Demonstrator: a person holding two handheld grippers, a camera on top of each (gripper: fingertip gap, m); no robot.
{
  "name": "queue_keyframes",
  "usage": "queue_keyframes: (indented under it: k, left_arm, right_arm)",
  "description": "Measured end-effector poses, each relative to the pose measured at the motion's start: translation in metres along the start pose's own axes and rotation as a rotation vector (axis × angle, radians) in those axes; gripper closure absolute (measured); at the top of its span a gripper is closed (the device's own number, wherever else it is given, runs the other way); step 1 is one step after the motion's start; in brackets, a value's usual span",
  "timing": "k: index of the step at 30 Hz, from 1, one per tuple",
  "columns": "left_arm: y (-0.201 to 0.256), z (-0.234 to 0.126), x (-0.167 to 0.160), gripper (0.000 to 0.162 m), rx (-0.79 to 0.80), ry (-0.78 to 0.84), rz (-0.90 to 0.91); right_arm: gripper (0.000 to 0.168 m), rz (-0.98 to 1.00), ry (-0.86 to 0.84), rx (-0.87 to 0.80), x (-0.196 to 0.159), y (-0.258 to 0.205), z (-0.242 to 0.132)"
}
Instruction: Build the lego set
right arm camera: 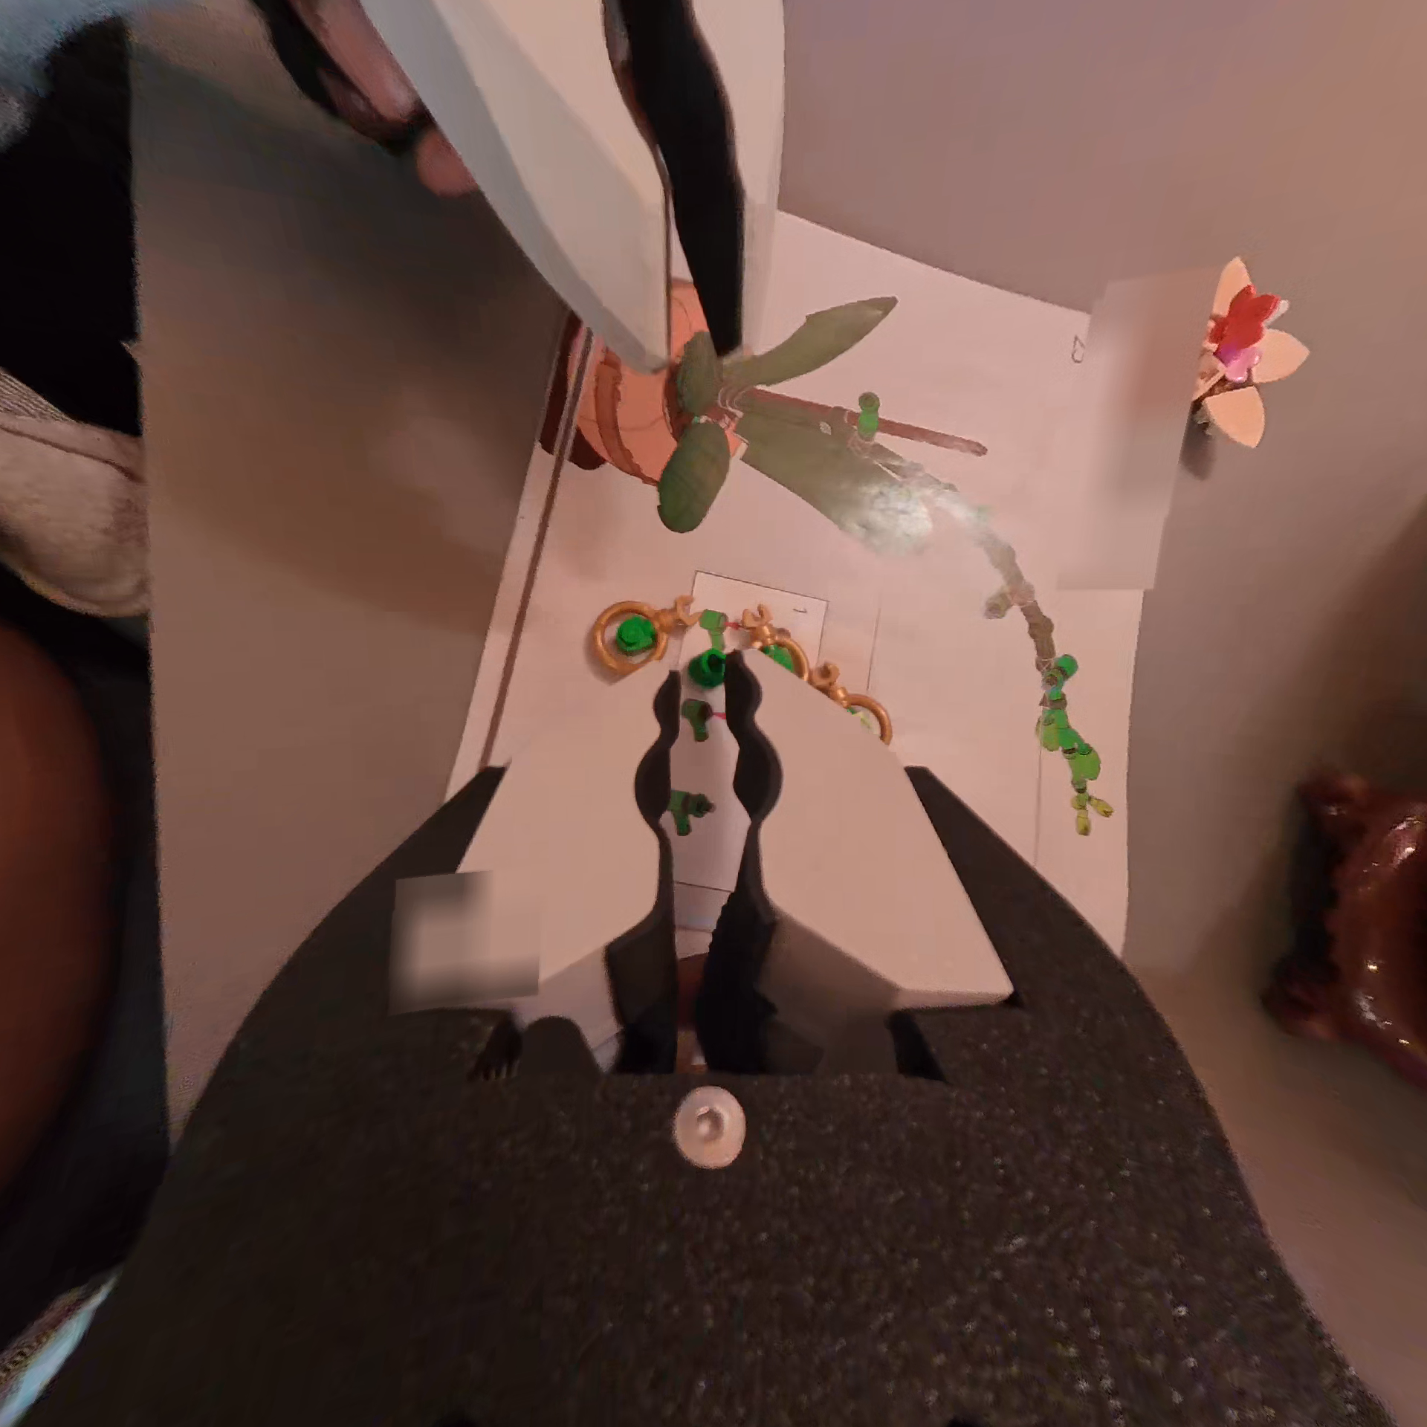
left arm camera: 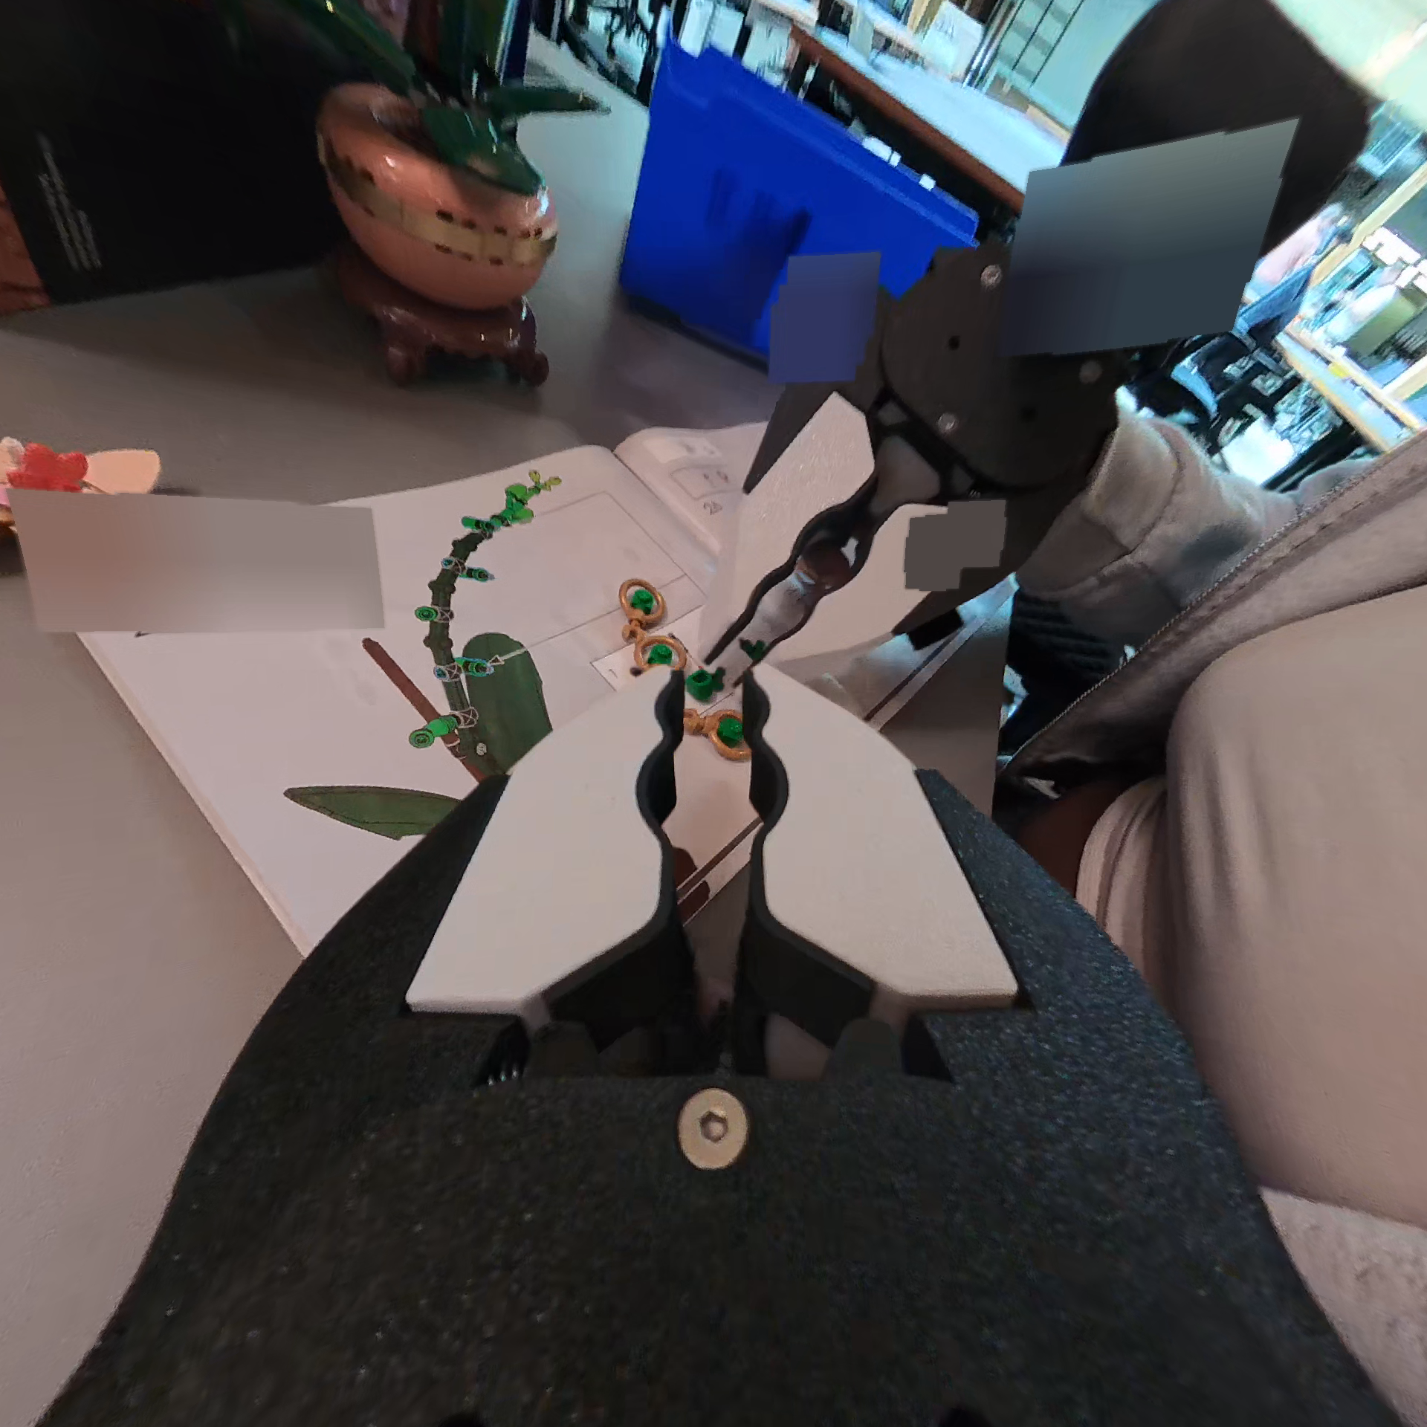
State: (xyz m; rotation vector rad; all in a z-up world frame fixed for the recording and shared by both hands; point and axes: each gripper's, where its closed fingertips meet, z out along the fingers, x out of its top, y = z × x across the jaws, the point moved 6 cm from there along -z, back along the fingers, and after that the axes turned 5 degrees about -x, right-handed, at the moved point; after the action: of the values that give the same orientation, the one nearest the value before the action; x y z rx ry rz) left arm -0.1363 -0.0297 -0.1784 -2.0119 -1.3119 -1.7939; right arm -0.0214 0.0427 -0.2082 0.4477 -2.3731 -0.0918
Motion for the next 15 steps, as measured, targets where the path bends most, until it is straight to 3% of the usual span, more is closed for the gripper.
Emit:
queue_keyframes:
  k: [9,12,15]
  left_arm:
    - [0.001,-0.004,0.001,0.148,-0.050,0.087,0.043]
    - [0.004,-0.006,0.005,0.145,0.004,0.125,0.134]
    - [0.015,-0.004,0.017,0.130,0.170,0.128,0.388]
  right_arm:
    - [0.160,-0.005,-0.019,0.005,0.000,0.001,0.005]
    - [0.160,0.229,0.136,0.082,-0.002,0.007,-0.005]
    - [0.160,0.682,0.498,0.252,0.009,0.021,-0.036]
